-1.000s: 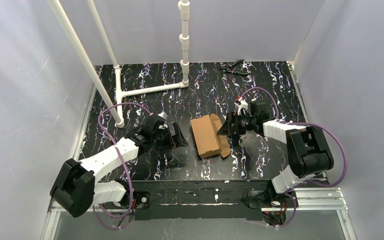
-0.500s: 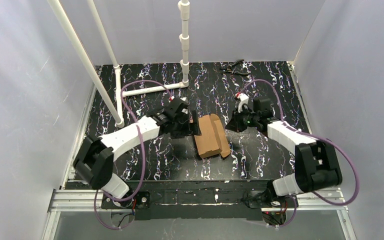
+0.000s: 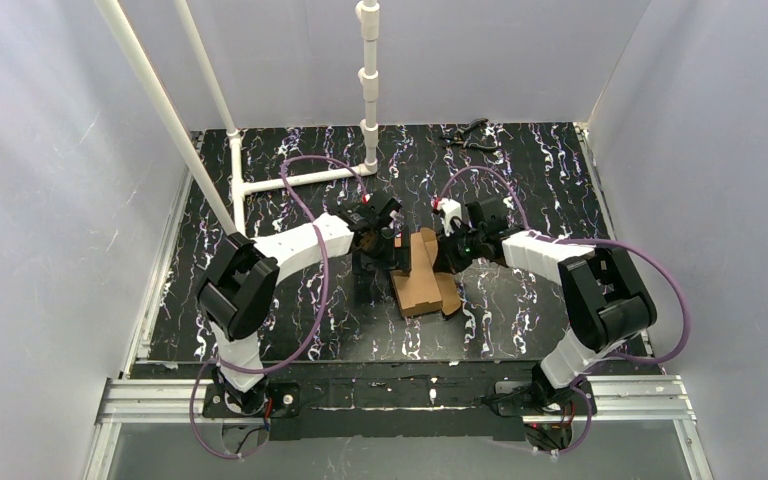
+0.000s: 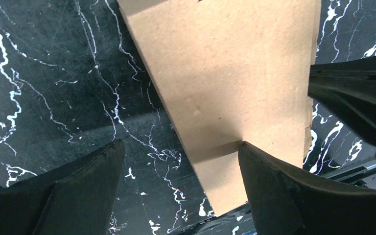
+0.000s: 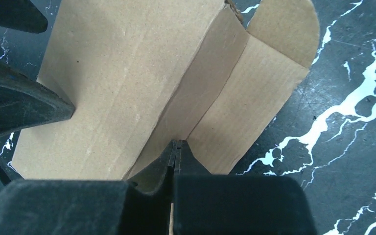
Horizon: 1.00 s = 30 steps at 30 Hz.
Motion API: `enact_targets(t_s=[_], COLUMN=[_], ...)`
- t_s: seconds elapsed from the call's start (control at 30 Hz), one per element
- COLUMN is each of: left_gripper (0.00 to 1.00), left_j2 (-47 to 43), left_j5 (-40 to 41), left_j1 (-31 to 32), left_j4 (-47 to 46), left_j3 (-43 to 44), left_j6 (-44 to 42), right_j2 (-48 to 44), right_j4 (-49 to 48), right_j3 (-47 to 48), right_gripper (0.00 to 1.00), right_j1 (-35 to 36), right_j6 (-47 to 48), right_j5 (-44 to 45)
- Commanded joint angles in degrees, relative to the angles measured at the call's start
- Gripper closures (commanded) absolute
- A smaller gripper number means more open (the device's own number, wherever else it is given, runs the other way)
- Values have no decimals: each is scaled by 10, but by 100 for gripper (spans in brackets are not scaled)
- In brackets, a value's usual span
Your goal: Fold the paper box
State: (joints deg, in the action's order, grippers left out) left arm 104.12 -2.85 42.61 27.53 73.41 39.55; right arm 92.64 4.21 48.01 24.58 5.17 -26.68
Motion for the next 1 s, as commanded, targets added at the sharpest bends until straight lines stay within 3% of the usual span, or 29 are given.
enact_targets(t_s=[0.0,0.4,0.6,0.83,0.97], left_gripper=[16,15,15,15,14], left_j2=[14,38,41,63,70], left_j5=[-14,12,-21,-54,-59], left_j1=[3,-7,-35,-60,-69], left_j4=[27,88,89,105,114], left_j3=[23,64,76,107,126], left_j6=[-20,-87,-140,-221,-247], right_j2=[10,1,-14,-68,-110], right_j4=[1,-37,-67,-54,-51], right_j3=[17,-18,-36,-49,-60], right_gripper=[97,95,90,86,83], right_j1=[18,29,39,7,-14], right_j6=[-3,-81,-95,-62,-35], right_j5=[5,-61,-68,-11,-24])
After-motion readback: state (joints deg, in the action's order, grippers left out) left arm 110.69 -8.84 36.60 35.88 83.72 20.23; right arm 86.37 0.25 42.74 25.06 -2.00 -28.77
